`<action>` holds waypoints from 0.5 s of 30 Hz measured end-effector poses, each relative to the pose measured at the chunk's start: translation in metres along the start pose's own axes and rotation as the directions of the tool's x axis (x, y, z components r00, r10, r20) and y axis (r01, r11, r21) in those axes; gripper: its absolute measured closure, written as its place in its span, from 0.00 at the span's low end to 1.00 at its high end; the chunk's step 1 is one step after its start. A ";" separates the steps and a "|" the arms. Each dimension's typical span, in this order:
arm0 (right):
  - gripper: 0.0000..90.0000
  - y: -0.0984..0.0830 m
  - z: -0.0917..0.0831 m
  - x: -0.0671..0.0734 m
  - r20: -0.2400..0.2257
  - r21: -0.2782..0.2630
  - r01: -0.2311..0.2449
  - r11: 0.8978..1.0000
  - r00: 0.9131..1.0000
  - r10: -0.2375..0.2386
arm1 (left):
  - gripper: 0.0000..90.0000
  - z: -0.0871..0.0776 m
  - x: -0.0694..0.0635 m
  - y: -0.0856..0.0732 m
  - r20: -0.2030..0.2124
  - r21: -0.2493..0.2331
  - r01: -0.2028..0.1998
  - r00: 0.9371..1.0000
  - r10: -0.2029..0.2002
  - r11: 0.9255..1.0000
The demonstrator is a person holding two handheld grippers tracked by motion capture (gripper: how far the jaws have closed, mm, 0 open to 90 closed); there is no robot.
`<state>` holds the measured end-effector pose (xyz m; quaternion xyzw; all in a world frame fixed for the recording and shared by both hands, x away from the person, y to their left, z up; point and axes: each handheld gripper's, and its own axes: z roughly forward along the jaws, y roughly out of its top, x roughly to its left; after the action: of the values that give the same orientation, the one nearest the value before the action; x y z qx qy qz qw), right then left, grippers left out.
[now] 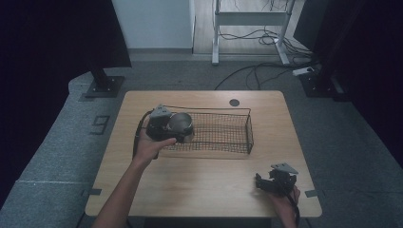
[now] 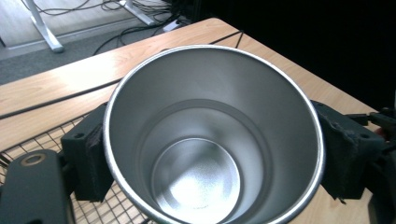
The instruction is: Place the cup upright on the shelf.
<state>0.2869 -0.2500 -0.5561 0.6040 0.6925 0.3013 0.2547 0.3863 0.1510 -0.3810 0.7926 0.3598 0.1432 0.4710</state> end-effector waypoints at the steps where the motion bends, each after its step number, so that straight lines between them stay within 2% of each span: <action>1: 0.05 0.000 0.000 0.000 0.000 0.000 0.000 1.000 1.000 0.000 | 0.16 0.001 0.001 0.000 -0.002 0.002 -0.002 1.000 0.002 1.000; 15: 0.05 0.000 0.000 0.000 0.000 0.000 0.000 1.000 1.000 0.000 | 0.16 0.009 0.008 0.015 -0.018 0.008 -0.010 1.000 0.010 1.000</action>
<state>0.2869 -0.2500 -0.5562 0.6037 0.6926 0.3014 0.2548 0.4034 0.1458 -0.3739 0.7947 0.3607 0.1515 0.4640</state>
